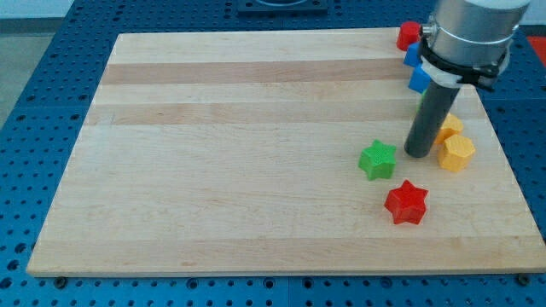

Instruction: Push the green star into the red star

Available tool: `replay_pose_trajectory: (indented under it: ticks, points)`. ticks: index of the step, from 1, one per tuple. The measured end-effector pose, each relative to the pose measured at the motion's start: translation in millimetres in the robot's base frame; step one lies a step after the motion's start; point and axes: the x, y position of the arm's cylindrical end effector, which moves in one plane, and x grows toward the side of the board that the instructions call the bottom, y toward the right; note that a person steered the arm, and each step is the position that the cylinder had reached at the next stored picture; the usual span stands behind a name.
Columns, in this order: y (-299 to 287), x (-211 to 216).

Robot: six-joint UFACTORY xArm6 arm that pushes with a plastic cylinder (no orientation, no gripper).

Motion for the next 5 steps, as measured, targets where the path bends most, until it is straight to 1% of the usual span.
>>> replay_pose_trajectory:
  ticks: [3, 5]
  points:
    - [-58, 0]
    - [-59, 29]
